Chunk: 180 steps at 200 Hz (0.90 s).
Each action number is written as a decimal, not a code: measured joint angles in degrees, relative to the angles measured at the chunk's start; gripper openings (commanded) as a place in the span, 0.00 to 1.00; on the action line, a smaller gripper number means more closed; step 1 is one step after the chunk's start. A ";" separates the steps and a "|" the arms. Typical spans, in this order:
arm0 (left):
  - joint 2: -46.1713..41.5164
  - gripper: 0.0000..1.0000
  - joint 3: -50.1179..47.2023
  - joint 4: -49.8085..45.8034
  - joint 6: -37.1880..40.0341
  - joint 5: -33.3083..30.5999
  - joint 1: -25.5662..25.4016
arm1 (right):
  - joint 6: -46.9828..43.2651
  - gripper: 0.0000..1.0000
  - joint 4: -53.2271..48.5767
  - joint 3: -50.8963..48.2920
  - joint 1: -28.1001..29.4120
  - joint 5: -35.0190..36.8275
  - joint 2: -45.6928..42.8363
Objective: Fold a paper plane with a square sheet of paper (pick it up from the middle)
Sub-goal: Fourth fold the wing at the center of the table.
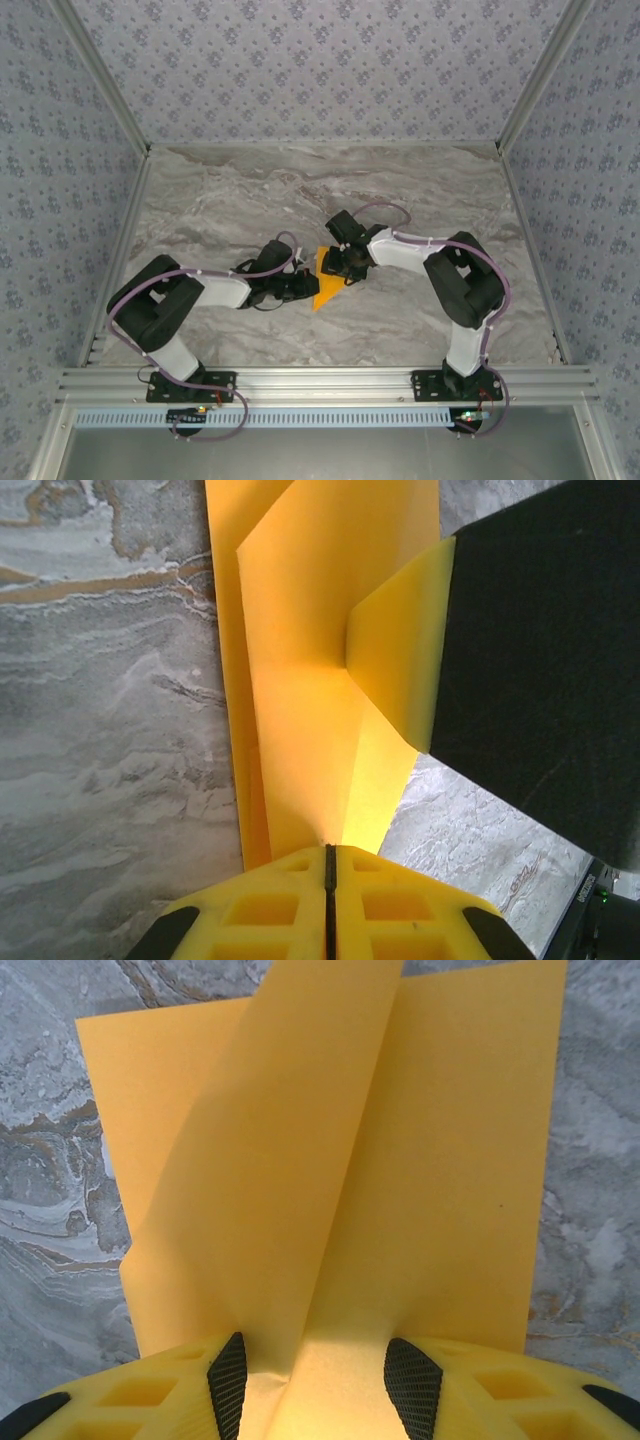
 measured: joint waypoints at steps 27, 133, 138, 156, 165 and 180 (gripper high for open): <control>0.20 0.09 0.07 -0.22 0.00 -0.04 0.00 | 0.00 0.49 -0.70 0.55 0.00 0.00 0.35; 0.66 0.09 0.17 -0.44 0.02 -0.02 0.00 | -0.02 0.49 -2.91 2.36 0.44 0.94 1.57; 0.68 0.09 0.17 -0.42 0.02 -0.02 0.00 | -0.02 0.49 -2.99 2.45 0.44 1.05 1.62; 0.94 0.09 0.17 -0.44 0.02 -0.02 0.00 | -0.02 0.49 -3.23 2.60 0.59 1.38 1.77; 0.96 0.09 0.17 -0.48 0.02 -0.02 0.00 | -0.02 0.49 -3.39 2.73 0.63 1.46 1.81; 0.96 0.08 0.24 -0.66 0.02 -0.02 0.00 | -0.02 0.49 -3.58 2.84 0.72 1.70 1.92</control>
